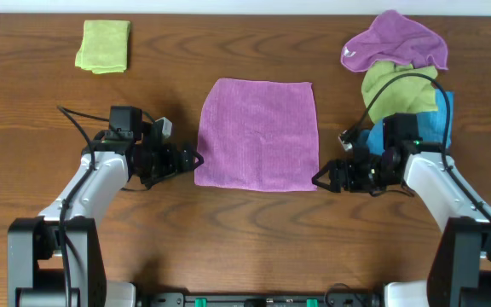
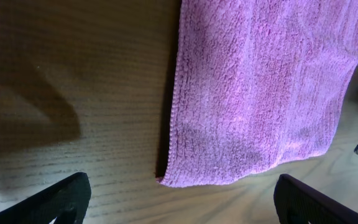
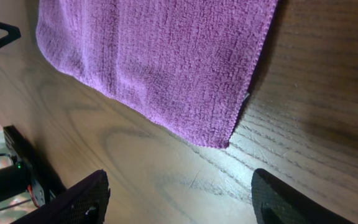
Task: Fold the cloth
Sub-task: 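Move both grippers to the purple cloth's left and right bottom corners, then grasp both bottom corners and fold the bottom edge up toward the top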
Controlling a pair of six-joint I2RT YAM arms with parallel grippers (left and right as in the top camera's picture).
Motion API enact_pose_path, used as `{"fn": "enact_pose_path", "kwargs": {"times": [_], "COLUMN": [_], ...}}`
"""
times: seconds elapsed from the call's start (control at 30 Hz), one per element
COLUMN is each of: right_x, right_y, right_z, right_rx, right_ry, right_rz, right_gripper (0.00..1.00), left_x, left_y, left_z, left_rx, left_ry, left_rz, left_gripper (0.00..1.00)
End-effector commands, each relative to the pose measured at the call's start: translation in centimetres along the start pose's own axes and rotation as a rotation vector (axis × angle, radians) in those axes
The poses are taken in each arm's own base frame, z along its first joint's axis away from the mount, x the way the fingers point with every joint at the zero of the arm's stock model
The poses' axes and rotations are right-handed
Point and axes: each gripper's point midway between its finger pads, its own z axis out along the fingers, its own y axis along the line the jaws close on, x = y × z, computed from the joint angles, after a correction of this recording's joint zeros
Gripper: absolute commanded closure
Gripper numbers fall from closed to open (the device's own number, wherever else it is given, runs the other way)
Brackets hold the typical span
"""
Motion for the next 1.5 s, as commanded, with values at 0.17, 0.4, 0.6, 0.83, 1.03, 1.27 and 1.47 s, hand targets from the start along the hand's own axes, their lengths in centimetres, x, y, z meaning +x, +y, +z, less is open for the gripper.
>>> {"fn": "enact_pose_path", "kwargs": {"times": [0.17,0.4,0.6,0.83,1.03,1.27,1.47], "right_x": [1.2,1.1,1.9,2.3,2.4,2.3,1.1], "right_y": [-0.6,-1.6,-2.4,-3.1,-3.4,-3.4,-2.6], "right_z": [1.1,2.4,4.4,6.8,7.0,7.0,6.0], "right_rx": [-0.032,-0.032,-0.018,-0.007,0.024,0.03,0.025], "right_ry": [-0.015,-0.04,0.015,0.058,0.064,0.062,0.043], "right_rz": [0.057,0.124,0.159,0.181,0.183,0.211,0.198], "right_gripper": [0.3,0.31,0.32,0.35,0.67,0.99,0.99], "left_x": [1.2,2.1,3.8,4.0,3.0,2.1,2.3], "left_y": [0.1,-0.4,-1.4,-0.7,-0.3,-0.7,-1.8], "left_z": [1.8,2.5,3.4,3.7,3.9,4.0,3.9], "left_rx": [0.063,0.104,0.086,0.027,-0.003,0.014,0.078], "left_ry": [0.084,0.134,0.186,0.187,0.144,0.111,0.128], "left_rz": [-0.06,-0.08,-0.039,-0.039,-0.052,-0.097,-0.097], "left_gripper": [0.04,0.05,0.05,0.1,0.59,0.94,0.94]}}
